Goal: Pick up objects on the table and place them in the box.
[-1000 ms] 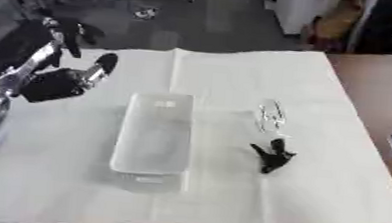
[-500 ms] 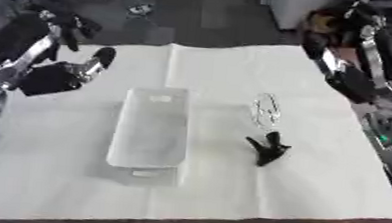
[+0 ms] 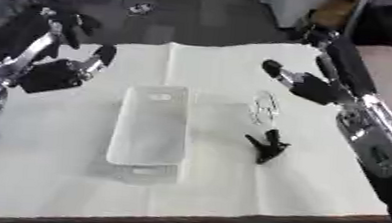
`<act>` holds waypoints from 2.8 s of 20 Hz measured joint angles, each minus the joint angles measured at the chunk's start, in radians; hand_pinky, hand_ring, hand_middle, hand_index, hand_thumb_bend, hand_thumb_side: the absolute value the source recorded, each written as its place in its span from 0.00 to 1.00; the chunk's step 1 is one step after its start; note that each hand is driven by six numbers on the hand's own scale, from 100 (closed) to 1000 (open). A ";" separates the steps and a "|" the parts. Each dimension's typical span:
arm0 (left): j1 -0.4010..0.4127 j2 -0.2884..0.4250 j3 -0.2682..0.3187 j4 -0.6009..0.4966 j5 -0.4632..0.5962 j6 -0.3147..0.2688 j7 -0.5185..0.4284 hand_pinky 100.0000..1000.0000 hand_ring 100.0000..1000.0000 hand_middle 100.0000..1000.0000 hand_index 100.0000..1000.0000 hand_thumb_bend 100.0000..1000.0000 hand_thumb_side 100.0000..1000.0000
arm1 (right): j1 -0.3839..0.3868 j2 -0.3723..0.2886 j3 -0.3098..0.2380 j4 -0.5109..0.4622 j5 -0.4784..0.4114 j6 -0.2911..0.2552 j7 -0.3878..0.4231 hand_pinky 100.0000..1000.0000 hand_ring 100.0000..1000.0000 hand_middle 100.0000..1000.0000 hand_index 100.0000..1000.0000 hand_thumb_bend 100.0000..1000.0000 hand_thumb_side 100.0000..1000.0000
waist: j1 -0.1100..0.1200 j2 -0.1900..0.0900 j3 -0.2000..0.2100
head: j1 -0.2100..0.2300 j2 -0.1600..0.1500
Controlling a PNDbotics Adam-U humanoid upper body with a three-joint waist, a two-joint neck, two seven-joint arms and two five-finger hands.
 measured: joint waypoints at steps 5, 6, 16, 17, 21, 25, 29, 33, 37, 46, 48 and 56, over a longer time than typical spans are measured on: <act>0.000 0.000 0.000 0.000 0.000 -0.001 -0.001 0.25 0.51 0.63 0.81 0.15 1.00 | -0.011 0.020 0.000 0.064 0.063 -0.001 0.016 0.69 0.63 0.64 0.71 0.78 1.00 | 0.000 0.000 0.000 | -0.001 -0.008; 0.000 0.000 0.000 0.000 0.000 -0.001 -0.002 0.25 0.51 0.63 0.81 0.15 1.00 | -0.011 0.022 0.000 0.072 0.070 -0.002 0.017 0.70 0.63 0.63 0.71 0.82 1.00 | 0.000 0.000 0.000 | -0.001 -0.009; 0.000 0.000 -0.001 0.000 0.000 -0.005 -0.006 0.25 0.51 0.63 0.81 0.15 1.00 | -0.006 0.046 -0.013 0.167 0.140 0.009 0.063 0.76 0.67 0.61 0.72 0.88 1.00 | -0.004 0.000 0.000 | -0.023 -0.046; 0.000 0.000 -0.001 0.001 0.000 -0.006 -0.007 0.25 0.51 0.63 0.81 0.15 1.00 | 0.000 0.046 -0.014 0.170 0.148 0.017 0.074 0.76 0.67 0.61 0.72 0.87 1.00 | -0.006 0.000 0.000 | -0.026 -0.049; 0.000 0.000 -0.001 0.001 0.000 -0.008 -0.010 0.25 0.52 0.63 0.81 0.15 1.00 | 0.021 0.046 -0.019 0.173 0.177 0.054 0.126 0.74 0.66 0.58 0.70 0.87 1.00 | -0.007 -0.002 0.000 | -0.021 -0.051; 0.000 0.000 -0.001 0.002 0.000 -0.008 -0.012 0.25 0.52 0.63 0.81 0.15 1.00 | 0.035 0.046 -0.025 0.164 0.184 0.087 0.159 0.77 0.68 0.60 0.72 0.86 1.00 | -0.007 -0.005 0.000 | 0.001 -0.032; 0.001 0.000 -0.001 0.003 0.001 -0.009 -0.013 0.25 0.51 0.63 0.81 0.15 1.00 | 0.041 0.046 -0.025 0.156 0.188 0.101 0.180 0.79 0.69 0.61 0.72 0.84 1.00 | -0.007 -0.005 0.000 | 0.009 -0.017; 0.001 0.000 -0.004 0.006 0.001 -0.009 -0.013 0.25 0.51 0.63 0.81 0.15 1.00 | 0.044 0.051 -0.026 0.154 0.192 0.113 0.188 0.81 0.70 0.62 0.72 0.85 1.00 | -0.007 -0.006 0.000 | 0.009 -0.008; 0.003 0.000 -0.006 0.006 0.002 -0.011 -0.015 0.25 0.51 0.63 0.81 0.15 1.00 | 0.052 0.067 -0.032 0.154 0.192 0.128 0.181 0.81 0.70 0.62 0.73 0.85 1.00 | -0.008 -0.006 -0.001 | 0.010 0.000; 0.008 0.000 -0.006 0.006 0.002 -0.012 -0.016 0.25 0.51 0.62 0.81 0.15 1.00 | 0.061 0.091 -0.038 0.170 0.192 0.144 0.171 0.82 0.70 0.61 0.72 0.86 1.00 | -0.017 -0.012 -0.001 | 0.018 0.010; 0.008 0.000 -0.006 0.006 0.002 -0.012 -0.016 0.25 0.51 0.62 0.81 0.15 1.00 | 0.061 0.096 -0.038 0.176 0.193 0.148 0.174 0.82 0.70 0.62 0.72 0.86 1.00 | -0.017 -0.012 -0.001 | 0.018 0.011; 0.009 0.000 -0.006 0.006 0.002 -0.012 -0.016 0.25 0.51 0.62 0.81 0.15 1.00 | 0.070 0.111 -0.038 0.200 0.218 0.160 0.191 0.82 0.70 0.62 0.72 0.86 1.00 | -0.019 -0.012 0.000 | 0.018 0.017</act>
